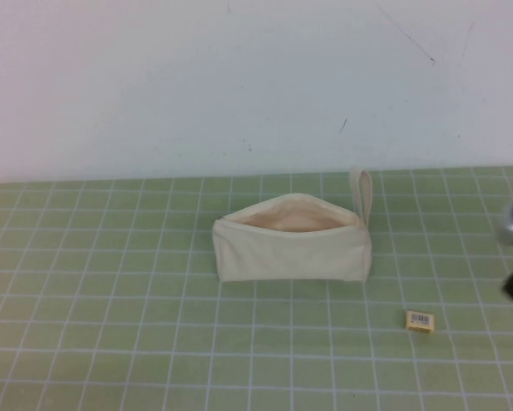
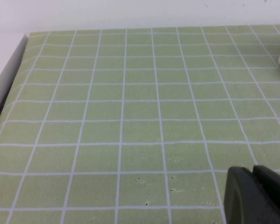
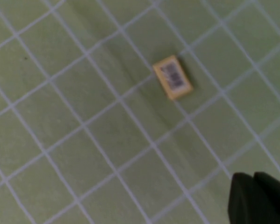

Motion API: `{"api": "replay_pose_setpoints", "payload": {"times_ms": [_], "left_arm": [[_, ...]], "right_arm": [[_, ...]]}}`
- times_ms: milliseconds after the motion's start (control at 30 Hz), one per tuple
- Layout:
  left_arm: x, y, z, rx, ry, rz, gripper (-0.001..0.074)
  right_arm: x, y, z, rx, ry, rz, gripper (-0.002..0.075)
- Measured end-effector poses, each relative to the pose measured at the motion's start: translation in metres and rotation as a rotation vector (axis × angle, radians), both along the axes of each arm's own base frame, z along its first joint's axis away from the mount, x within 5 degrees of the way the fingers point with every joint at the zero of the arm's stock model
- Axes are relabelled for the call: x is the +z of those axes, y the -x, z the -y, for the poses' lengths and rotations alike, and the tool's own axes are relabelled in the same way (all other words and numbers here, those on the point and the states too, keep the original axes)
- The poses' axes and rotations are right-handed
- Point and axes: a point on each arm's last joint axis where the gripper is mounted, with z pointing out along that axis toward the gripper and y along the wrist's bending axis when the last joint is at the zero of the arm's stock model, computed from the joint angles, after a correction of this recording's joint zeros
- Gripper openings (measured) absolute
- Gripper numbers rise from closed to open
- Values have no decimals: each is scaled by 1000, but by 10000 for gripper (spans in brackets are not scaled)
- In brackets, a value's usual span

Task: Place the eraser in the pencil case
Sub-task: Pick up the eraser from the table

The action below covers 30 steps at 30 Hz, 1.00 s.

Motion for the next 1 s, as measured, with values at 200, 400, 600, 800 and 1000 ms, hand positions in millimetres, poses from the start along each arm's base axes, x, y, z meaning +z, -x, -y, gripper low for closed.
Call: {"api": "replay_pose_setpoints", "payload": {"times_ms": [200, 400, 600, 800, 1000], "left_arm": [[0, 0, 0, 0, 0, 0, -1], [0, 0, 0, 0, 0, 0, -1], [0, 0, 0, 0, 0, 0, -1], [0, 0, 0, 0, 0, 0, -1], [0, 0, 0, 0, 0, 0, -1]], "right_arm": [[-43, -38, -71, 218, 32, -113, -1], [-68, -72, -95, 241, 79, -265, 108], [-67, -83, -92, 264, 177, -264, 349], [-89, -90, -91, 279, 224, -276, 388], [-104, -94, -91, 285, 248, -281, 389]]}}
